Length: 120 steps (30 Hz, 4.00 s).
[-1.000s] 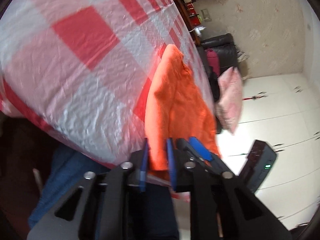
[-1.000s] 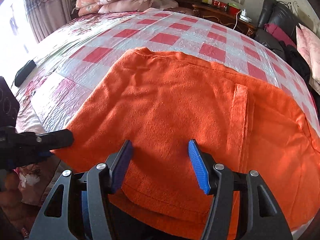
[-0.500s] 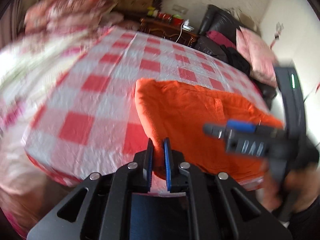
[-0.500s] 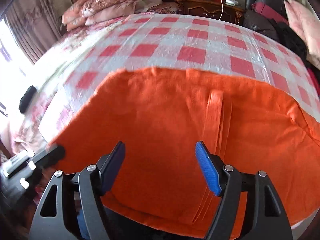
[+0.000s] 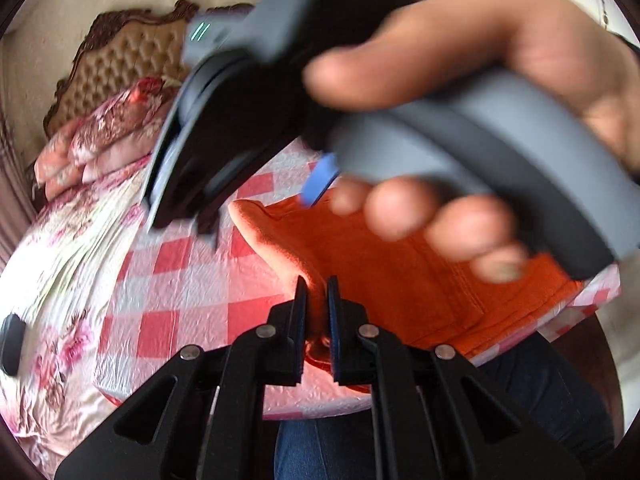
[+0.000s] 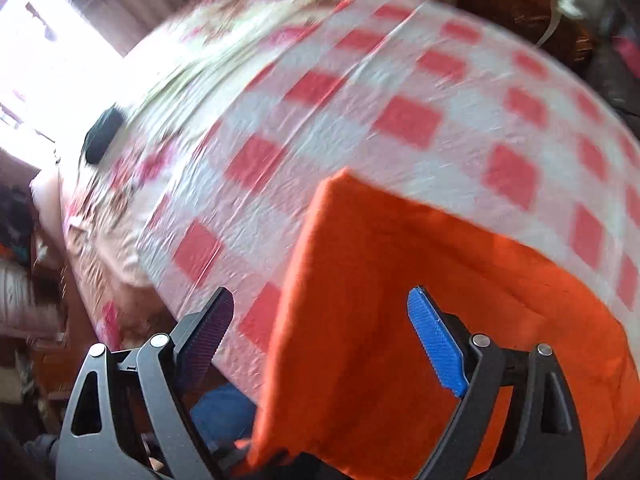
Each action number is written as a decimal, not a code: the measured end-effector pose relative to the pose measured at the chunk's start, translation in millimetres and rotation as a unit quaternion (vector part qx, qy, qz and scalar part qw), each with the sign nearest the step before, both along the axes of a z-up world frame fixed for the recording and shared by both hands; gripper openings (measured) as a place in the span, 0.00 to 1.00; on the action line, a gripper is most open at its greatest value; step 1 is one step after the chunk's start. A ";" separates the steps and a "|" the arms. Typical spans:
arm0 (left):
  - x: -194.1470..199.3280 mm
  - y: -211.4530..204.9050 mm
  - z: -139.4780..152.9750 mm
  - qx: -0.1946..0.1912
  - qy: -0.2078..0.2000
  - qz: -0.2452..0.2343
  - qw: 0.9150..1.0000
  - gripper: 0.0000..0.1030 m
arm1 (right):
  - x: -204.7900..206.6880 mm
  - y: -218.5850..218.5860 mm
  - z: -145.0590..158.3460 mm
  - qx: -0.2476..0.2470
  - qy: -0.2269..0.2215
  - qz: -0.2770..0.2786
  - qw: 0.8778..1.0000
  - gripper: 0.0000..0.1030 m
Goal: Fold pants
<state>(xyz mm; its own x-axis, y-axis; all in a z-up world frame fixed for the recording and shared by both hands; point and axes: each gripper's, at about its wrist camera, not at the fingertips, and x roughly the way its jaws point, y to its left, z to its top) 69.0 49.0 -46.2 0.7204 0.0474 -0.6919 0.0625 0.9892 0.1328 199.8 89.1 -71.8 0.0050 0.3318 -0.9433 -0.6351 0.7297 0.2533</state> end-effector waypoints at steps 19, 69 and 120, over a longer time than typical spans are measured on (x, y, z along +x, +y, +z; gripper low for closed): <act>3.8 -162.9 74.3 -0.013 -0.144 -0.234 0.961 0.08 | 38.4 -248.0 81.8 0.109 -0.030 -0.172 0.978 0.13; -23.2 -402.8 -24.3 0.179 -0.178 -0.335 0.908 0.08 | 23.9 -457.0 43.7 0.099 -0.073 -0.229 0.966 0.05; 122.2 -124.3 -43.3 -0.261 0.227 -0.145 0.927 0.28 | -16.0 -486.5 -42.4 -0.035 -0.167 -0.393 0.904 0.47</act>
<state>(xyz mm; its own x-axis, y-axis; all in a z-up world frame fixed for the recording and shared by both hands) 191.3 -75.3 -89.5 0.2783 -0.5295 -0.8014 0.2685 0.8440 -0.4644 183.8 -397.4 -114.2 0.5009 0.0411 -0.8645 0.0540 0.9954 0.0786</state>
